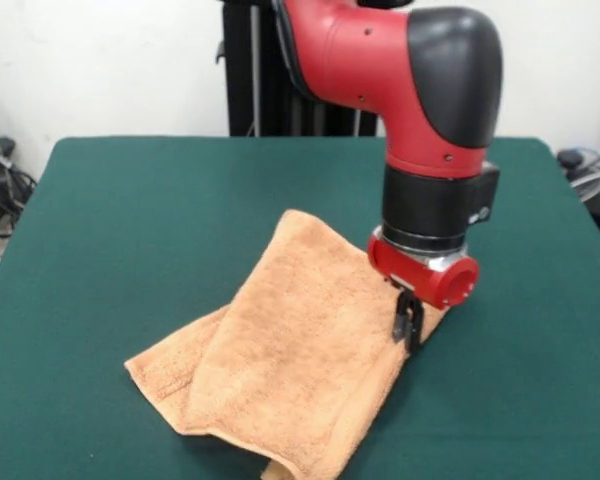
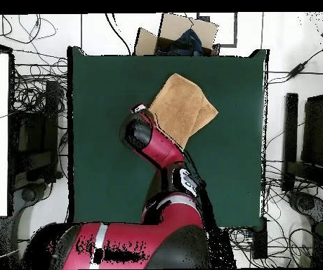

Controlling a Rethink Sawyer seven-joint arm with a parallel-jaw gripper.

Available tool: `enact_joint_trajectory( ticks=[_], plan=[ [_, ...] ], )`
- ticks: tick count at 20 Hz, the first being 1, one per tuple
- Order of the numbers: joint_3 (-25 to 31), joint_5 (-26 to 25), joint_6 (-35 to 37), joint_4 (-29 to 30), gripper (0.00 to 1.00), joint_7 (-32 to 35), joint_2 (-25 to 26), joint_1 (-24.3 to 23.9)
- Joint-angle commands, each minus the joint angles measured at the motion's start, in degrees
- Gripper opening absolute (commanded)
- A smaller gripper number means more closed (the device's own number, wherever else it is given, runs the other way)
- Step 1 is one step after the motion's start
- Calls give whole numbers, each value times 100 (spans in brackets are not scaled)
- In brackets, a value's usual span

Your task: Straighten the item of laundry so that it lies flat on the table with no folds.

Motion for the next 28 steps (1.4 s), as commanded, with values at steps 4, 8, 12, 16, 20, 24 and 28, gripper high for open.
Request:
enact_joint_trajectory(
  ticks=[4,8,12,16,20,24,28],
  plan=[
    [-140,1205,960,-884,0,1653,304,822],
    [-578,1556,1261,-1327,0,1786,576,1152],
    [-672,1633,1336,-1332,0,1781,581,1190],
    [-494,1653,1155,-1149,0,1664,484,1078],
    [-64,1492,769,-863,0,1449,353,775],
    [-160,1246,725,-472,100,1271,129,663],
    [281,906,610,-14,100,954,-146,129]
  ],
)
